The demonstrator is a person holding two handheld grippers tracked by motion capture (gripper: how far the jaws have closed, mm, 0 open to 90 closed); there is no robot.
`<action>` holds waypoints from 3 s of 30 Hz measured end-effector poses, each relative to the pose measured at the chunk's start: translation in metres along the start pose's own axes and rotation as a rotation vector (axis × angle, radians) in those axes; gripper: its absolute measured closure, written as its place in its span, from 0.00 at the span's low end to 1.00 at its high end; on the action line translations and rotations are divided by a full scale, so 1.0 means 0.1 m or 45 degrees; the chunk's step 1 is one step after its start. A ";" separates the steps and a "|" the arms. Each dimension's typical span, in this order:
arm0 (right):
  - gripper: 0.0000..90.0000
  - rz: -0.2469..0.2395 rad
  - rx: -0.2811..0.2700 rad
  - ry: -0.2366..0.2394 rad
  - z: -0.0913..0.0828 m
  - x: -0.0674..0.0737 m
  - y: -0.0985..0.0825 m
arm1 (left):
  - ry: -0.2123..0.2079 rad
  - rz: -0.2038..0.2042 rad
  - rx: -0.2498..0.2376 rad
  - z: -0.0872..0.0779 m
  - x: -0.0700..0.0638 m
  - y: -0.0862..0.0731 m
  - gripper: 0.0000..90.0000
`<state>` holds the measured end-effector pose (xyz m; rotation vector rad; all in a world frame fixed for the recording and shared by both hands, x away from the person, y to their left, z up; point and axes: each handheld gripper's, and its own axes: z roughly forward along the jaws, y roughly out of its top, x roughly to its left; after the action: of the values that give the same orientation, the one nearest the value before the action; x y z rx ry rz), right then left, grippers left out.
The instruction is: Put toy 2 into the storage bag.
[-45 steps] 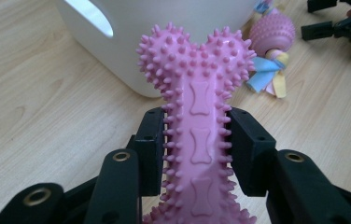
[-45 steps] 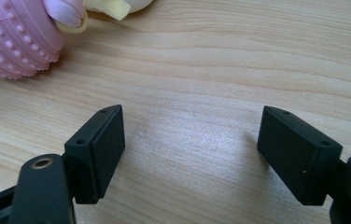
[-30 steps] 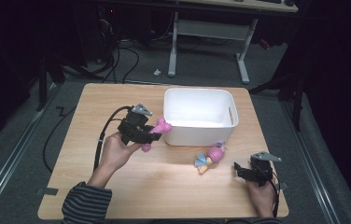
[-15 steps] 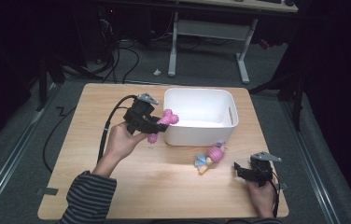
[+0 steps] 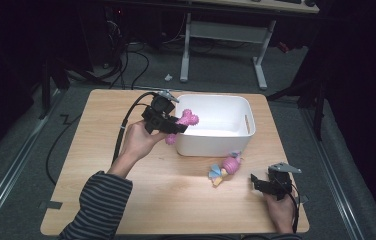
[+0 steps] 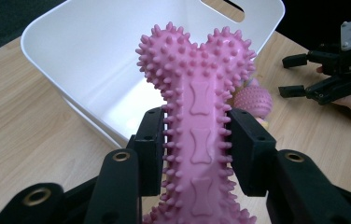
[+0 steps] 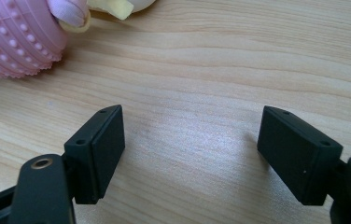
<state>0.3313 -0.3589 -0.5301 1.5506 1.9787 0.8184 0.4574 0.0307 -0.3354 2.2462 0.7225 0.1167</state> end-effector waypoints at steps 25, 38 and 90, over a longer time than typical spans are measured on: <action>0.26 -0.003 0.003 0.007 0.00 0.01 0.00 | 0.046 0.019 0.015 0.37 0.06 0.35 0.66; 0.26 -0.003 0.003 0.007 0.00 0.01 0.00 | 0.060 0.015 0.026 0.63 0.11 0.37 0.66; 0.26 -0.007 0.002 0.010 0.00 0.01 0.00 | 0.132 0.012 0.108 0.94 0.18 0.30 0.65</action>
<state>0.3311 -0.3583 -0.5300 1.5448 1.9887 0.8220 0.5142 -0.0361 -0.3836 2.3381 0.7854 0.2125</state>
